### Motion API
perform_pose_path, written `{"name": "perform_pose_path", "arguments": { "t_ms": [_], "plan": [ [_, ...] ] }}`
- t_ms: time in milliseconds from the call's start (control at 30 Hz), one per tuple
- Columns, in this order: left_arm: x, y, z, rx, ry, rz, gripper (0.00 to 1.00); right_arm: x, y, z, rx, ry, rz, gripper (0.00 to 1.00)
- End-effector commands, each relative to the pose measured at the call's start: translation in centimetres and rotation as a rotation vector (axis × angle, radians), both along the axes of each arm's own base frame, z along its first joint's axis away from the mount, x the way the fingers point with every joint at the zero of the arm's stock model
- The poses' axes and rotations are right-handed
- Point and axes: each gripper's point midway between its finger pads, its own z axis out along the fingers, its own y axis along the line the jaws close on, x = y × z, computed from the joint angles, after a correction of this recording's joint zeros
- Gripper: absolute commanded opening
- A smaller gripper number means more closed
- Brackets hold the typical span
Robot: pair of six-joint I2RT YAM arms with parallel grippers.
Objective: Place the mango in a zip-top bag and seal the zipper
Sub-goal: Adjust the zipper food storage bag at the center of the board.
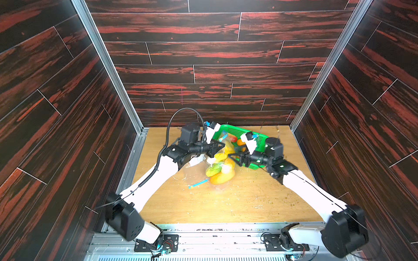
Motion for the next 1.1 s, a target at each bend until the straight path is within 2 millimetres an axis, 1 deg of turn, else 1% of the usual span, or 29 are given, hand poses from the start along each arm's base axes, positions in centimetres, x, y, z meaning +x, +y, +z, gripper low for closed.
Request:
{"name": "perform_pose_path", "arguments": {
  "t_ms": [0,67,133,167,233,333,400,433,500,567,667,733,767,833,933,1000,1067],
  "plan": [
    [0.0,3.6,1.6,0.019,-0.111,0.130,0.00,-1.7,4.0,-1.5,0.033,0.066,0.127,0.71],
    [0.2,5.2,0.7,0.049,-0.113,0.193,0.00,-2.2,6.6,-2.1,0.023,0.078,0.177,0.71],
    [0.4,6.7,-0.1,0.063,-0.109,0.243,0.00,-2.3,8.1,-2.1,0.022,0.074,0.198,0.70],
    [0.7,7.7,-0.5,0.071,-0.103,0.276,0.00,-2.3,8.4,-1.9,0.027,0.068,0.204,0.69],
    [1.3,9.2,-1.3,0.082,-0.090,0.331,0.00,-2.1,8.3,-1.4,0.029,0.046,0.190,0.69],
    [2.4,10.9,-2.4,0.111,-0.079,0.400,0.00,-1.2,7.5,-1.0,-0.028,-0.008,0.131,0.69],
    [3.0,11.4,-2.3,0.113,-0.092,0.420,0.02,-0.6,6.7,-0.6,-0.061,-0.040,0.100,0.70],
    [3.3,11.4,-1.8,0.107,-0.107,0.420,0.02,-0.3,6.2,-0.2,-0.070,-0.055,0.084,0.70],
    [3.5,10.7,-0.6,0.095,-0.130,0.384,0.01,0.2,5.2,0.7,-0.082,-0.081,0.067,0.72],
    [3.5,9.4,1.8,0.061,-0.171,0.308,0.00,0.8,3.9,2.0,-0.094,-0.114,0.044,0.74],
    [3.4,7.6,4.7,0.018,-0.227,0.205,0.00,1.5,2.0,3.9,-0.109,-0.160,0.001,0.75],
    [3.3,6.7,6.3,-0.004,-0.253,0.146,0.00,1.9,0.7,5.0,-0.114,-0.170,-0.036,0.75],
    [3.2,6.2,6.8,-0.009,-0.265,0.117,0.00,1.8,0.2,5.3,-0.115,-0.174,-0.040,0.75],
    [2.5,4.7,7.4,-0.014,-0.299,0.010,0.00,1.8,-0.7,6.1,-0.113,-0.196,-0.060,0.76],
    [1.1,2.8,6.8,0.007,-0.324,-0.133,0.00,1.8,-1.4,7.3,-0.111,-0.219,-0.069,0.77],
    [0.0,2.2,5.9,0.036,-0.315,-0.200,0.00,1.4,-1.2,8.2,-0.103,-0.229,-0.041,0.77],
    [-0.8,2.4,4.8,0.072,-0.303,-0.225,0.00,0.9,-0.7,8.9,-0.084,-0.231,0.006,0.77]
  ]
}}
